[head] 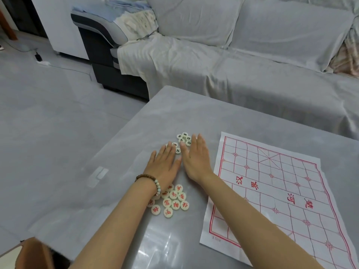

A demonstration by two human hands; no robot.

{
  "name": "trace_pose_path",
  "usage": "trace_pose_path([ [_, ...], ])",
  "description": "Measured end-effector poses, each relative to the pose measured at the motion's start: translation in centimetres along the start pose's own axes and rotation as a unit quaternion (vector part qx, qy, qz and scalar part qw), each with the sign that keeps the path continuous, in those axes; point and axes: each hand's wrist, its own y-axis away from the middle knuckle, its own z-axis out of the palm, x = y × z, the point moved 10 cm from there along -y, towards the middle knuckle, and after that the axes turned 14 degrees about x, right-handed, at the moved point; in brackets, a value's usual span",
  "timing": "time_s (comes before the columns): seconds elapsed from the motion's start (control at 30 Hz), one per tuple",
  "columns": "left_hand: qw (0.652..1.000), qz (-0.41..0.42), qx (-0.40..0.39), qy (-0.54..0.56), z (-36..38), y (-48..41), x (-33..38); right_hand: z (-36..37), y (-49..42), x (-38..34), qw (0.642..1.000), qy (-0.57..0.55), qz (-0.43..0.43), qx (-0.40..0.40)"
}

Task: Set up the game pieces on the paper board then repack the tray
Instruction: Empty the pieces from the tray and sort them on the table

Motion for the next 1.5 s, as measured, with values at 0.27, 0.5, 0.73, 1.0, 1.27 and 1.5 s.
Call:
trace_pose_path([
  [0.27, 0.999, 0.025, 0.007, 0.040, -0.3, -2.0, 0.7, 2.0, -3.5, -0.4, 0.999, 0.000, -0.018, -0.029],
  [0.5, 0.991, 0.007, 0.045, 0.129, -4.6, -0.5, -0.1, -3.9, 1.6, -0.9, 0.980, -0.197, 0.002, -0.015],
  [0.73, 0.995, 0.026, 0.022, 0.089, -3.0, 8.5, -1.0, -2.0, 12.4, -4.3, 0.979, -0.065, -0.153, -0.120],
  [1.0, 0.997, 0.038, 0.072, 0.018, -2.5, 14.9, -1.0, -3.3, 17.4, -2.7, 0.977, 0.054, -0.164, -0.123],
  [1.27, 0.994, 0.068, 0.087, -0.015, -3.5, 18.9, -0.3, -4.3, 20.7, -3.0, 0.976, 0.041, -0.178, -0.121],
  [1.5, 0.993, 0.029, 0.111, 0.023, -5.2, 18.2, -1.1, -5.4, 20.4, -2.3, 0.987, 0.035, -0.146, -0.057],
])
